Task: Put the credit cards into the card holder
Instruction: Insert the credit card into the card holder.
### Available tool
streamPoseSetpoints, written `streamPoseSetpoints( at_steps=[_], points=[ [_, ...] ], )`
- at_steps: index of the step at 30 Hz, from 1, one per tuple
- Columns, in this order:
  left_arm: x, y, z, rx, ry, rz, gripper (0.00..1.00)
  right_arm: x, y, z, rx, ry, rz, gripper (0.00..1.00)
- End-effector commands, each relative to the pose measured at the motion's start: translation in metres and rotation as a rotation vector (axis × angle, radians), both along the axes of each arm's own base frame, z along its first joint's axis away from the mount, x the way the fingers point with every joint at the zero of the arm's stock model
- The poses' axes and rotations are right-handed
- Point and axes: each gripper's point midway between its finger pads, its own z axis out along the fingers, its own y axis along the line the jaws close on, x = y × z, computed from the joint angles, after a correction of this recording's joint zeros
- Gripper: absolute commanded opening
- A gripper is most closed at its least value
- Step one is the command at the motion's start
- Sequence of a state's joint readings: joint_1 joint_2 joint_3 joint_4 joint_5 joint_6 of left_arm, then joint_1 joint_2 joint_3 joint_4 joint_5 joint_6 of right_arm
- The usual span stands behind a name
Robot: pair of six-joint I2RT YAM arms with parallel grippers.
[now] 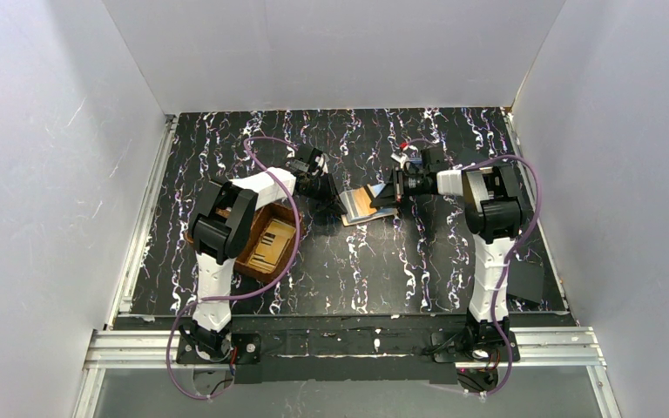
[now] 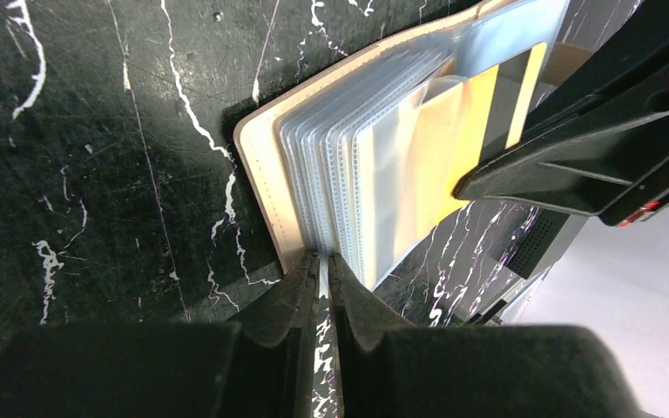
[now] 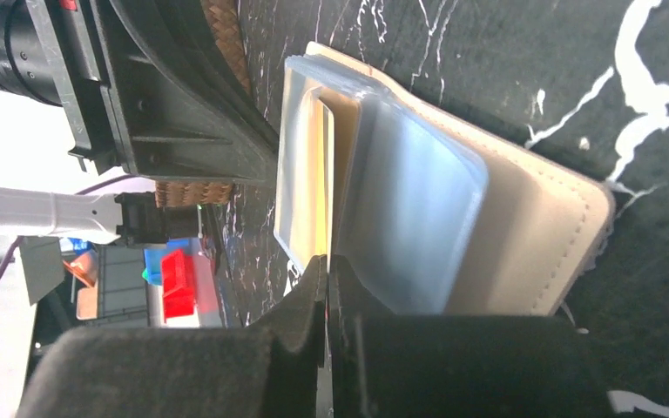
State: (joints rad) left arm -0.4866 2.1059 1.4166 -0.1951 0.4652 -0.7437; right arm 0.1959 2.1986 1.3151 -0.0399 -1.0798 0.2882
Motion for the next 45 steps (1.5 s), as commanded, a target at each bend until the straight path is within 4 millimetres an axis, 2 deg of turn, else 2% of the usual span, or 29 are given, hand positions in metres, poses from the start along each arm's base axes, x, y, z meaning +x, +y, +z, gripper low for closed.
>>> streamPoseSetpoints(
  at_steps=[1,8,14,19,27,41,45],
  points=[
    [-0.005,0.001,-0.008,0.020,0.022,-0.011,0.08,0.003,0.005,-0.006,-0.004,-0.024,-0.085,0.02],
    [-0.005,0.000,-0.008,0.014,0.022,-0.005,0.08,-0.002,0.001,0.000,-0.036,-0.027,-0.153,0.11],
    [-0.006,0.001,-0.006,0.012,0.018,-0.006,0.08,-0.001,-0.013,-0.003,-0.194,-0.033,-0.203,0.36],
    [-0.006,0.000,-0.004,0.008,0.016,-0.007,0.08,-0.001,-0.021,-0.001,-0.291,-0.054,-0.197,0.42],
    [-0.005,0.000,-0.003,0.008,0.011,-0.009,0.08,-0.004,-0.023,-0.003,-0.376,-0.085,-0.144,0.46],
    [-0.004,-0.003,-0.001,0.000,0.015,-0.010,0.07,-0.017,0.020,0.007,-0.381,-0.138,-0.100,0.36],
    [-0.005,-0.001,0.000,0.012,0.010,-0.016,0.07,-0.014,0.007,0.004,-0.427,-0.159,-0.089,0.40]
  ],
)
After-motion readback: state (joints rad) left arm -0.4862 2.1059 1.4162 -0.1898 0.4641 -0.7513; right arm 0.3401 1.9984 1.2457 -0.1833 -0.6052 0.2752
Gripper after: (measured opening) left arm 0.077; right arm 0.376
